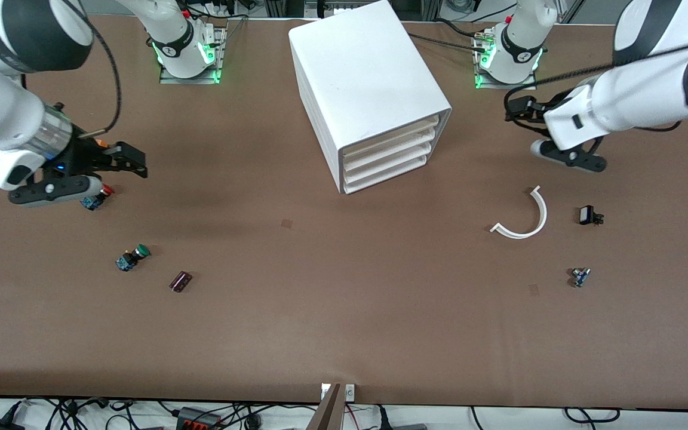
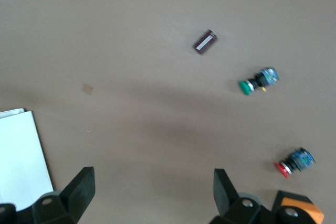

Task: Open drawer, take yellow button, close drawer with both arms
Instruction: 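Move the left gripper to the drawer handle while the right gripper advances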

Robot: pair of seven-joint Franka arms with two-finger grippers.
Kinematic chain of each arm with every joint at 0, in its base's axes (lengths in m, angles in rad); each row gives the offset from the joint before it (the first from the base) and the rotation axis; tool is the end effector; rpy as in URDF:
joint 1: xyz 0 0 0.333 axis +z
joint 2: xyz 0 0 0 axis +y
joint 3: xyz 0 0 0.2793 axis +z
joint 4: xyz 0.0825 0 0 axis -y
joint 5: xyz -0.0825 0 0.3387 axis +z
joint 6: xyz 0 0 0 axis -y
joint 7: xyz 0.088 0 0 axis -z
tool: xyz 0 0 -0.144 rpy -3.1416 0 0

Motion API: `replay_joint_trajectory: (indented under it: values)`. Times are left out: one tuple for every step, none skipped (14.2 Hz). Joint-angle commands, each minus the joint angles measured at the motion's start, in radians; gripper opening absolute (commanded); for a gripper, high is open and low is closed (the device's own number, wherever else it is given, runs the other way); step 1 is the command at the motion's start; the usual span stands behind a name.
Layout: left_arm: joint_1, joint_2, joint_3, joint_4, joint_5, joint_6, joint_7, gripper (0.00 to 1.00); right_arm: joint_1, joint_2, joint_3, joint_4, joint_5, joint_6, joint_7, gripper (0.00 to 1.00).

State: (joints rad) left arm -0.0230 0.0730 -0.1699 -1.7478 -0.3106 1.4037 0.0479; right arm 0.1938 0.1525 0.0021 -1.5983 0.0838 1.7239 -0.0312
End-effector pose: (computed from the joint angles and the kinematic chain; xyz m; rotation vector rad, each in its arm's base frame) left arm 0.4574 -0.1365 0.4427 2.7633 -0.3190 -0.6197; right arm 0.5434 0.1188 0.4712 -3.0433 -0.3256 0.0515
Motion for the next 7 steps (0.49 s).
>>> replay_joint_trajectory:
  values:
    - [0.015, 0.094, 0.000, 0.028, -0.172, -0.015, 0.102, 1.00, 0.059, 0.088, -0.005, 0.121, 0.014, -0.007, 0.002, 1.00]
    - [0.017, 0.123, 0.000, 0.027, -0.241, -0.011, 0.128, 1.00, 0.073, 0.107, -0.005, 0.147, 0.014, -0.007, 0.004, 1.00]
    - [0.021, 0.151, 0.000, 0.016, -0.307, 0.007, 0.173, 1.00, 0.078, 0.113, -0.005, 0.153, 0.017, -0.003, 0.005, 1.00]
    - [0.023, 0.172, 0.000, 0.004, -0.377, 0.024, 0.255, 1.00, 0.078, 0.114, -0.005, 0.153, 0.021, 0.020, 0.007, 1.00]
    - [0.026, 0.194, 0.000, -0.022, -0.442, 0.046, 0.329, 1.00, 0.078, 0.114, -0.005, 0.153, 0.022, 0.028, 0.007, 1.00]
    - [0.028, 0.200, 0.001, -0.056, -0.494, 0.073, 0.393, 1.00, 0.078, 0.116, -0.005, 0.152, 0.022, 0.023, 0.005, 1.00]
    - [0.031, 0.200, 0.001, -0.102, -0.546, 0.110, 0.471, 1.00, 0.078, 0.125, -0.005, 0.149, 0.022, 0.020, 0.005, 1.00]
